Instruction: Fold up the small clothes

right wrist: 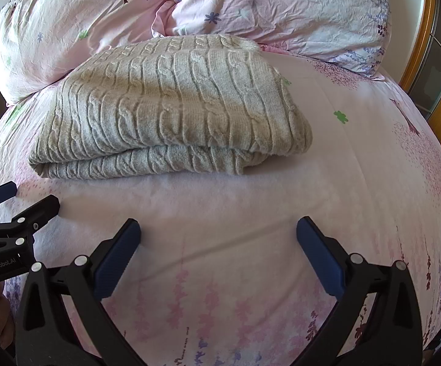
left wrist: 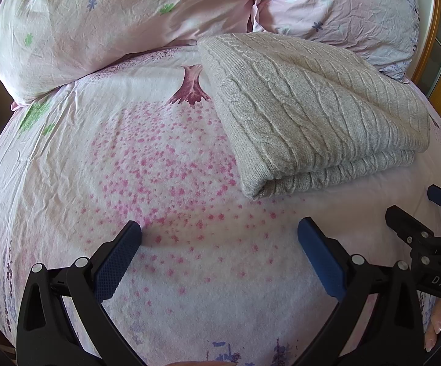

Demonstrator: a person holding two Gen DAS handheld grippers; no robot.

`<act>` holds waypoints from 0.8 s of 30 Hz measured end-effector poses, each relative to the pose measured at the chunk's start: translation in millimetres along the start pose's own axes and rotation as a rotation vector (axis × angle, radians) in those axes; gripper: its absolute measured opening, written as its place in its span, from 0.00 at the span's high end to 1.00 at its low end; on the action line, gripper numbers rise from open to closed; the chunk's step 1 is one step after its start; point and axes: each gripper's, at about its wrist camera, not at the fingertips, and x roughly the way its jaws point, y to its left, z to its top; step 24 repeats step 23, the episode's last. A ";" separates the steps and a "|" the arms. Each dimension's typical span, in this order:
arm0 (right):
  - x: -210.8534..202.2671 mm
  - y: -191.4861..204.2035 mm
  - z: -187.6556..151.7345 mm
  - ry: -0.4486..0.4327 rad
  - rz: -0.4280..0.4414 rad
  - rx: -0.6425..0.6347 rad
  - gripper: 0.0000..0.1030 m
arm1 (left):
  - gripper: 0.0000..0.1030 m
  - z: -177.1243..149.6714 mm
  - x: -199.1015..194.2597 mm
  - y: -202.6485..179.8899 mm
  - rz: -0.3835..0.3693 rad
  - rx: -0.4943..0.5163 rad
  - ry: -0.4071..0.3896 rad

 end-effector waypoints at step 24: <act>-0.3 -0.1 0.1 0.000 0.000 0.000 0.02 | 0.01 1.6 0.4 -1.2 0.001 0.000 -0.002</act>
